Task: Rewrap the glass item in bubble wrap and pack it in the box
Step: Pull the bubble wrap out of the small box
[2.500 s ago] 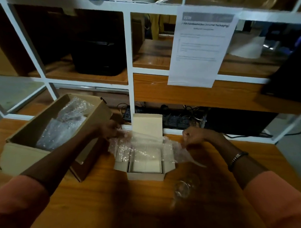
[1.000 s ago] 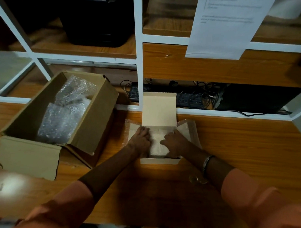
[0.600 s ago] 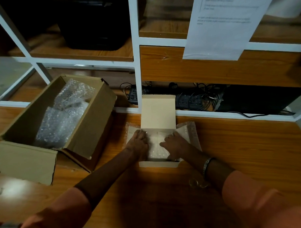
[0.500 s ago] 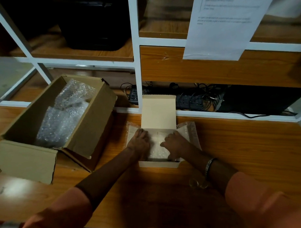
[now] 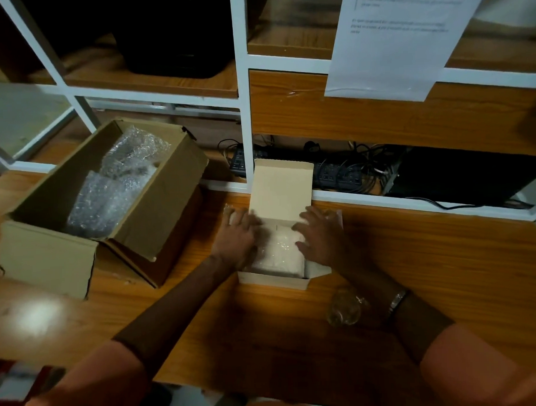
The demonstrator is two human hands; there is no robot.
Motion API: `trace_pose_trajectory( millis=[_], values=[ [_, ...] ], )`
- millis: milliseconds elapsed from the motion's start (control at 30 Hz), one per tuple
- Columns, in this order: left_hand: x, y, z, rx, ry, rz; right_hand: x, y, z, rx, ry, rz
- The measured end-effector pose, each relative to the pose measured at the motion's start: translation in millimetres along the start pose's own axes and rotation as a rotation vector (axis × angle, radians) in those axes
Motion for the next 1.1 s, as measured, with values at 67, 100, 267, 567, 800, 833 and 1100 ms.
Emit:
trace_pose_trajectory(
  millis=[67, 100, 267, 567, 800, 833, 1100],
  values=[
    [-3, -18, 14, -0.124, 0.142, 0.13, -5, 24, 13, 0.167, 0.087, -0.134],
    [-2, -25, 21, -0.18, 0.196, 0.188, -5, 35, 20, 0.233, 0.093, -0.193],
    [4, -37, 51, -0.3, 0.241, 0.322, -6, 40, 33, 0.292, 0.073, -0.274],
    [-85, -76, 75, -0.336, 0.428, 0.209, -72, -64, -50, -0.017, 0.067, -0.286],
    [-129, -195, 110, -0.451, 0.49, 0.143, -155, -166, -151, -0.241, 0.126, -0.306],
    [-131, -214, 115, -0.475, 0.487, 0.134, -164, -181, -165, -0.26, 0.13, -0.307],
    [-102, -332, 120, -0.519, 0.253, 0.129, -163, -258, -288, -0.286, -0.01, -0.185]
  ],
)
Point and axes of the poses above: each hand's wrist, its own z-axis away from the middle knuckle, its own x-axis out of the palm, y = z × x, the point moved 6 cm from there along -z, towards the middle knuckle, and after that the axes turned 4 degrees about -y, right-handed, at the moved point
